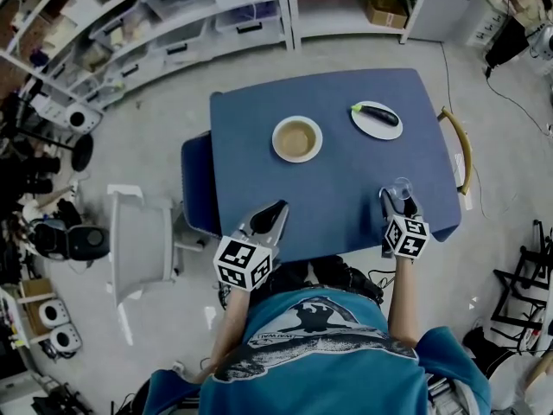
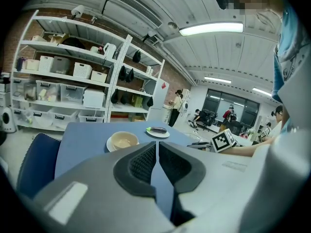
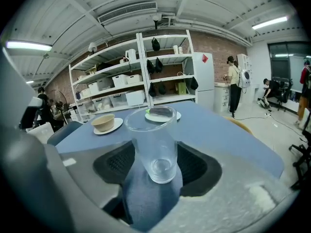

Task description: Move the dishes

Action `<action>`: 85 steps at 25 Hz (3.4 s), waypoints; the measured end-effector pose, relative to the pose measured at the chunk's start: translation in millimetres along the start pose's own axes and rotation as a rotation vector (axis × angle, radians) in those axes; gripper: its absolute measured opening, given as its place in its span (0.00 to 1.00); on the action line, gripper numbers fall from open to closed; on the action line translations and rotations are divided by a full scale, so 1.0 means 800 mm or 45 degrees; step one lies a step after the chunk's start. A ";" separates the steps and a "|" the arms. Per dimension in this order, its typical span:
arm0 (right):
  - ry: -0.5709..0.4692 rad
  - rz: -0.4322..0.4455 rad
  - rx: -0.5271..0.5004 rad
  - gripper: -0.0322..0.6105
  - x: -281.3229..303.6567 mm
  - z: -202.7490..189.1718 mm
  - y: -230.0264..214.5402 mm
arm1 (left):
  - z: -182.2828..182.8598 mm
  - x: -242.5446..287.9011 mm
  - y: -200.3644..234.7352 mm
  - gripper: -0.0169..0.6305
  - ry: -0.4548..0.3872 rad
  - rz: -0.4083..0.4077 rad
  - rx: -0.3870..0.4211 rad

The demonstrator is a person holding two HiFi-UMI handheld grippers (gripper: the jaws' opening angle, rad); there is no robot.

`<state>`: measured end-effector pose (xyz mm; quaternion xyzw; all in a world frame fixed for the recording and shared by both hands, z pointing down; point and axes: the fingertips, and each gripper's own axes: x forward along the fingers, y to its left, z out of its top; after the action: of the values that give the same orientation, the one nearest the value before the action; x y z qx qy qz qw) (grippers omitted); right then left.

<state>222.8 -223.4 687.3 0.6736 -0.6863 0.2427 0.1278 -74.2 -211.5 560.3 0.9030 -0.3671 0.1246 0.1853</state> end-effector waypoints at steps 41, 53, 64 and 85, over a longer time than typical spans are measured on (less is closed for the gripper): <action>-0.034 0.824 -0.859 0.53 -0.163 0.470 0.352 | 0.359 -0.228 -0.079 0.08 -0.082 0.337 -0.177; 0.304 0.766 -1.046 0.46 -0.076 0.390 0.370 | 0.334 -0.292 -0.048 0.08 -0.125 0.540 -0.274; 0.436 0.645 -1.187 0.14 -0.053 0.364 0.351 | 0.324 -0.315 -0.041 0.08 -0.143 0.631 -0.337; 0.306 0.919 -1.036 0.08 -0.145 0.365 0.437 | 0.322 -0.320 -0.055 0.08 -0.161 0.637 -0.328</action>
<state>-70.9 -279.9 325.1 0.2599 -0.8924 0.0615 0.3637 -199.2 -133.8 225.4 0.7594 -0.6020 0.0620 0.2388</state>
